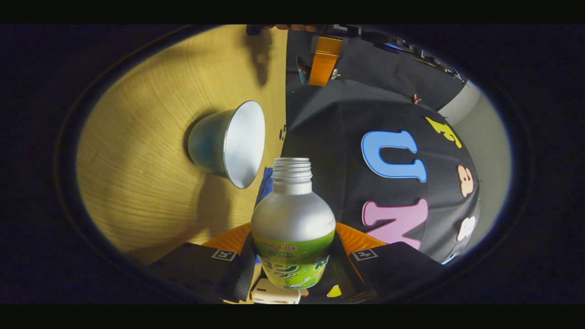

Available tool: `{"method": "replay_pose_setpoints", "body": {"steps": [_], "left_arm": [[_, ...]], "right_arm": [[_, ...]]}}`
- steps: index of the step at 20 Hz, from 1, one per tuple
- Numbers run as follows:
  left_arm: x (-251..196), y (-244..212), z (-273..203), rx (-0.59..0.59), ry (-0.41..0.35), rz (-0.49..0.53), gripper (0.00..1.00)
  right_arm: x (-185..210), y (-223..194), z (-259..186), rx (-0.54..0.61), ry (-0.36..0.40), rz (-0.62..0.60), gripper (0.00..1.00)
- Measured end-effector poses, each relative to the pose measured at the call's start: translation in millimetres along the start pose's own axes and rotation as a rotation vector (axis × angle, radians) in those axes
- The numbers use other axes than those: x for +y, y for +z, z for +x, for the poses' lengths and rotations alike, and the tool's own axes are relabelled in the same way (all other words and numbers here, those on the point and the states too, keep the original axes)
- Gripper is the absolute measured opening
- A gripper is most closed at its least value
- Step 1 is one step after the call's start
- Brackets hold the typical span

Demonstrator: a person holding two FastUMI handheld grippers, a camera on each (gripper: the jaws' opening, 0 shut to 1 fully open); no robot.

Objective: Open the teacup lid with one hand, grasp the water bottle and pour water into the teacup with the other hand; after pouring, place the water bottle on the coaster and then close the teacup lid.

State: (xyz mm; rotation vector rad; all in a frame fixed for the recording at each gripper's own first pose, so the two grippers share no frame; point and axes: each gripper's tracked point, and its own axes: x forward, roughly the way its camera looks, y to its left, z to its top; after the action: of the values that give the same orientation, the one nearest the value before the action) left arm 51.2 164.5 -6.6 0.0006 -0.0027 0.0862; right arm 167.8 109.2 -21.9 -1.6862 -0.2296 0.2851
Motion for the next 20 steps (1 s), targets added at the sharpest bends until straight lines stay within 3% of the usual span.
{"method": "replay_pose_setpoints", "body": {"steps": [9, 14, 20], "left_arm": [[-0.4, -0.7, 0.5, 0.0, 0.0, 0.0, 0.32], [-0.5, -0.8, 0.9, 0.001, -0.002, 0.0, 0.32], [-0.9, -0.7, 0.9, 0.001, -0.003, 0.0, 0.32]], "right_arm": [[4.8, 5.5, 0.8, -0.038, -0.004, -0.165, 0.75], [-1.3, 4.0, 4.2, -0.034, -0.012, -0.186, 0.72], [-1.2, 5.6, 3.7, -0.038, -0.017, -0.229, 0.75]]}}
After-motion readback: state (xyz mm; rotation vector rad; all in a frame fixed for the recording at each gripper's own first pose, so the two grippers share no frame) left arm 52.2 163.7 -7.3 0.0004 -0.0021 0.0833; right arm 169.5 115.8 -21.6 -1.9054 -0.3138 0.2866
